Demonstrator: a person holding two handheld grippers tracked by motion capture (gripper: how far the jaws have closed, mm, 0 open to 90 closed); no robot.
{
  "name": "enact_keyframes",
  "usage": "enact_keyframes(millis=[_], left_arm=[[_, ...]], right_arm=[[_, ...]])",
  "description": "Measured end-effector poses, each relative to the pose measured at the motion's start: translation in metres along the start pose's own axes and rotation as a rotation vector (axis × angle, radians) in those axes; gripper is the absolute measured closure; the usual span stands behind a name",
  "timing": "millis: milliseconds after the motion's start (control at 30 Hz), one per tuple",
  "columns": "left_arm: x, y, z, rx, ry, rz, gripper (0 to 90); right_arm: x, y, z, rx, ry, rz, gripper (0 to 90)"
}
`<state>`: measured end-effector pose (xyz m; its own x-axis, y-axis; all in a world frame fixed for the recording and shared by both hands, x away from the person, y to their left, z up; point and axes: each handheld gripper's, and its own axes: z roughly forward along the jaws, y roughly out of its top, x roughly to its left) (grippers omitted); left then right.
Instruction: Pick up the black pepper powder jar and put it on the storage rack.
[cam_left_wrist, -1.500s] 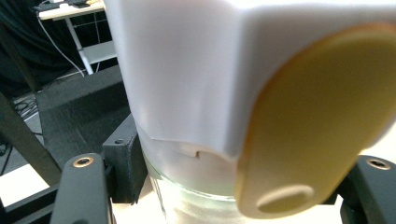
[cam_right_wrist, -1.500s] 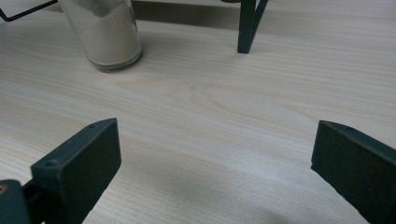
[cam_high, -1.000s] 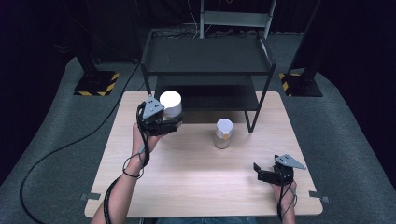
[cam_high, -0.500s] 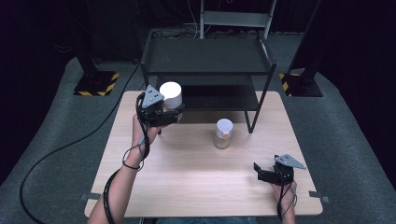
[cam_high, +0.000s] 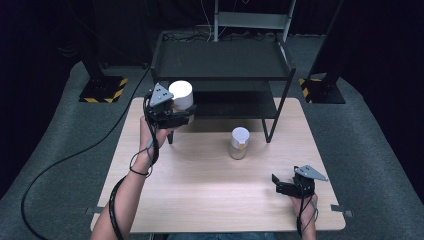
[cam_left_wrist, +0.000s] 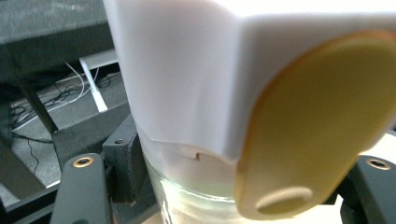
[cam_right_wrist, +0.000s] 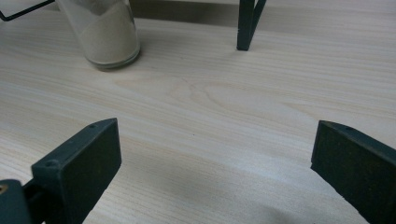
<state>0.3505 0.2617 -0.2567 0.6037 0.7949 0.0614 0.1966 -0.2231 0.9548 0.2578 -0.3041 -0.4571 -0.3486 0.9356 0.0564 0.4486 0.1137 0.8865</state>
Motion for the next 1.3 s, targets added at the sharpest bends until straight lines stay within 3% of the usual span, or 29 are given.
enact_keyframes(millis=[300, 1300], left_arm=[[-0.001, 0.013, 0.001, -0.003, -0.011, 0.02, 30.2], [0.012, 0.043, -0.008, -0.034, -0.051, -0.01, 30.2]], right_arm=[[0.0, 0.0, 0.0, -0.001, 0.002, -0.003, 0.7], [-0.002, 0.0, 0.0, 0.0, 0.008, 0.001, 0.6]])
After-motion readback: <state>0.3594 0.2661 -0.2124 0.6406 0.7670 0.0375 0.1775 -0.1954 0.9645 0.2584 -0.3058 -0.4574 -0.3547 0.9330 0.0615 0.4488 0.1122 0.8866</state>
